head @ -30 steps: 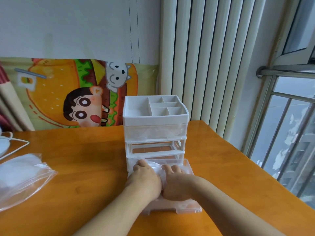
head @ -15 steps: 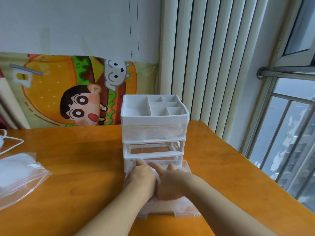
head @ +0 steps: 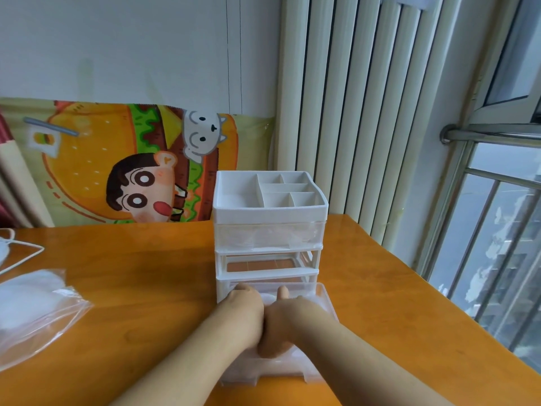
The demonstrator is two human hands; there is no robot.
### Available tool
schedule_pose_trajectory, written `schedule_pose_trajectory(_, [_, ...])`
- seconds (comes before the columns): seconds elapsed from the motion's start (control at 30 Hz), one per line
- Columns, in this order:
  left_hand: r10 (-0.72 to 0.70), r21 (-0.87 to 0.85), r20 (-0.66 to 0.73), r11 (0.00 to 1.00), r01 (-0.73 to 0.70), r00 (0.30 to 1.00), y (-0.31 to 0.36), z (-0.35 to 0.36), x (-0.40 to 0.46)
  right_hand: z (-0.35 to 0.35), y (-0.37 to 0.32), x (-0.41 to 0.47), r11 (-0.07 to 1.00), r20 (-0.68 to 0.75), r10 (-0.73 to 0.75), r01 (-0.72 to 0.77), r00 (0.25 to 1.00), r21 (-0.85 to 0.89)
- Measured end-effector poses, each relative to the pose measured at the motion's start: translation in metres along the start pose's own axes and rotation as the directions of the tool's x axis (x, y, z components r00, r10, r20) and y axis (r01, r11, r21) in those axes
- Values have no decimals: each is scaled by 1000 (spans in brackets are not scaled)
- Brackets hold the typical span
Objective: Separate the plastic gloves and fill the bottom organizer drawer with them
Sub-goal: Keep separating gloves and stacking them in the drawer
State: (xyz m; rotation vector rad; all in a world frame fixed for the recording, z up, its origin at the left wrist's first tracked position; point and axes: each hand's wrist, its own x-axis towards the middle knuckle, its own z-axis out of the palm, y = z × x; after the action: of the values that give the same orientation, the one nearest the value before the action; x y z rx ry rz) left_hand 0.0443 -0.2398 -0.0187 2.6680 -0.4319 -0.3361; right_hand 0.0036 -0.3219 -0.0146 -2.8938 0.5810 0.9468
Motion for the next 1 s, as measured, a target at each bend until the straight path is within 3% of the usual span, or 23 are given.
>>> schedule_pose_trajectory(0.1, [-60,235,76,971,41,995,9,10,16,3,9,-22,996,-55,-22,26,998,84])
schedule_pose_trajectory(0.2, [-124,106,-37,986,127,992,12,20,17,9,20,-41,981,-114,-56,76,992,180])
schedule_pose_trajectory(0.37, [-87,24,-175,995,93,981,7,33,10,17,30,-45,955,-202,-81,134,976,266])
schedule_pose_trajectory(0.5, [35,157,-71,987,-23,997,12,12,-7,23,28,-42,951,-241,-74,141,968,275])
schedule_pose_trajectory(0.6, [151,247,135,952,-181,979,22,-20,-37,23,35,-46,935,-290,-79,172,954,310])
schedule_pose_trajectory(0.67, [146,124,204,977,-173,968,22,-43,-46,22,42,-55,928,-350,-86,203,933,312])
schedule_pose_trajectory(0.8, [300,94,95,947,-309,949,-9,-65,-48,20,59,-85,922,-554,-142,313,820,227])
schedule_pose_trajectory(0.9, [415,-21,-124,907,-421,901,-35,-68,-58,29,85,-97,860,-663,-109,405,740,312])
schedule_pose_trajectory(0.97, [415,-164,-161,883,-439,895,-58,-63,-62,42,106,-99,748,-638,-9,428,770,507])
schedule_pose_trajectory(1.0, [362,-267,-88,889,-372,928,-70,-57,-63,48,114,-100,657,-573,22,420,819,626])
